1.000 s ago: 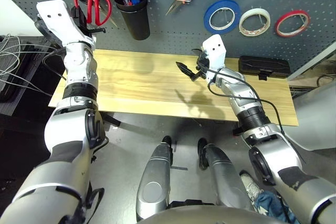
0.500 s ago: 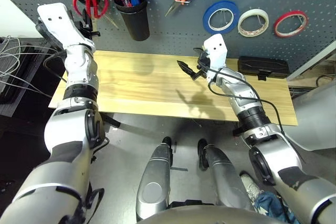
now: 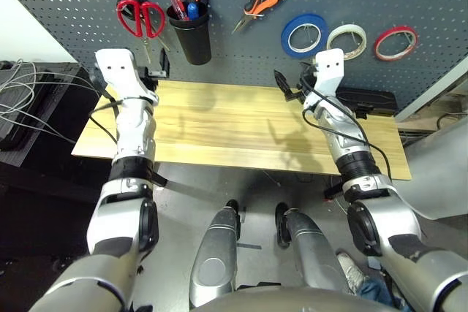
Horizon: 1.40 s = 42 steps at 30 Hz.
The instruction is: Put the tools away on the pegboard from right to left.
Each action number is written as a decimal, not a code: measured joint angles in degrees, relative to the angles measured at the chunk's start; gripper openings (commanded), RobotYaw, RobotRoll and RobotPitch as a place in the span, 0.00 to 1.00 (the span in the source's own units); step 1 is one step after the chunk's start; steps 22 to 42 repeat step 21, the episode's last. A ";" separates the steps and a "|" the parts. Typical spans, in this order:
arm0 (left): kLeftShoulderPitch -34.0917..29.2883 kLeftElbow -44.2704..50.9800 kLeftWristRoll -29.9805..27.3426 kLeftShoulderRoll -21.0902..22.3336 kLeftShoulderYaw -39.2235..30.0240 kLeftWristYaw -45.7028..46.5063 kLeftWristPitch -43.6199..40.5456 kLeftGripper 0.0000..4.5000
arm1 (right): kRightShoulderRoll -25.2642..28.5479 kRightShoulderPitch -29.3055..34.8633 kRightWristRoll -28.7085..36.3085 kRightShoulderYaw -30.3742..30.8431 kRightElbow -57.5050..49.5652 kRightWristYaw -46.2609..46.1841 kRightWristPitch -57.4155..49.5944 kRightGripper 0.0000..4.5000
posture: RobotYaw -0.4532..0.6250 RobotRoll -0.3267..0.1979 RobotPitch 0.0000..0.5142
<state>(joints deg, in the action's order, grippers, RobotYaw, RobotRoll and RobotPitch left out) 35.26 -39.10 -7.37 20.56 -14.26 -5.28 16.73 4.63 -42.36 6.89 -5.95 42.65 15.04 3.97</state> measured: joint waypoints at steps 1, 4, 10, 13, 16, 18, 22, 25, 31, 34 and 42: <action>-0.92 0.94 -0.01 -0.50 0.17 -0.46 -1.01 0.99 | 0.12 0.26 0.10 -0.59 0.96 -0.84 0.02 1.00 | 0.48 0.62 0.43; -2.07 2.13 0.04 -1.77 1.27 -1.70 -2.68 0.99 | 0.37 0.39 0.48 -2.20 2.53 -2.51 0.29 1.00 | 0.47 0.62 0.45; -2.48 2.37 0.10 -3.96 2.87 -3.80 -4.79 0.99 | 2.46 0.38 1.19 -4.48 5.94 -5.75 1.40 1.00 | 0.45 0.62 0.49; -2.40 2.25 0.17 -4.74 3.40 -4.57 -5.57 0.99 | 3.77 0.38 1.29 -5.15 6.96 -6.67 1.65 1.00 | 0.43 0.62 0.51; -0.70 0.59 0.46 -6.18 5.00 -5.67 -6.43 0.99 | 5.64 0.58 1.28 -5.79 7.54 -7.05 2.11 1.00 | 0.42 0.62 0.53; -1.16 -0.24 0.53 -6.31 5.41 -6.08 -6.65 0.99 | 6.34 0.33 1.27 -6.14 7.54 -7.15 2.58 1.00 | 0.41 0.62 0.54; -1.73 -1.69 0.52 -7.10 5.57 -6.47 -7.89 0.99 | 7.80 2.56 1.25 -6.28 7.84 -7.06 2.56 1.00 | 0.39 0.62 0.56; -1.73 -1.69 0.52 -7.10 5.57 -6.47 -7.89 0.99 | 7.80 2.56 1.25 -6.28 7.84 -7.06 2.56 1.00 | 0.39 0.62 0.56; -1.73 -1.69 0.52 -7.10 5.57 -6.47 -7.89 0.99 | 7.80 2.56 1.25 -6.28 7.84 -7.06 2.56 1.00 | 0.39 0.62 0.56; -1.73 -1.69 0.52 -7.10 5.57 -6.47 -7.89 0.99 | 7.80 2.56 1.25 -6.28 7.84 -7.06 2.56 1.00 | 0.39 0.62 0.56; -1.73 -1.69 0.52 -7.10 5.57 -6.47 -7.89 0.99 | 7.80 2.56 1.25 -6.28 7.84 -7.06 2.56 1.00 | 0.39 0.62 0.56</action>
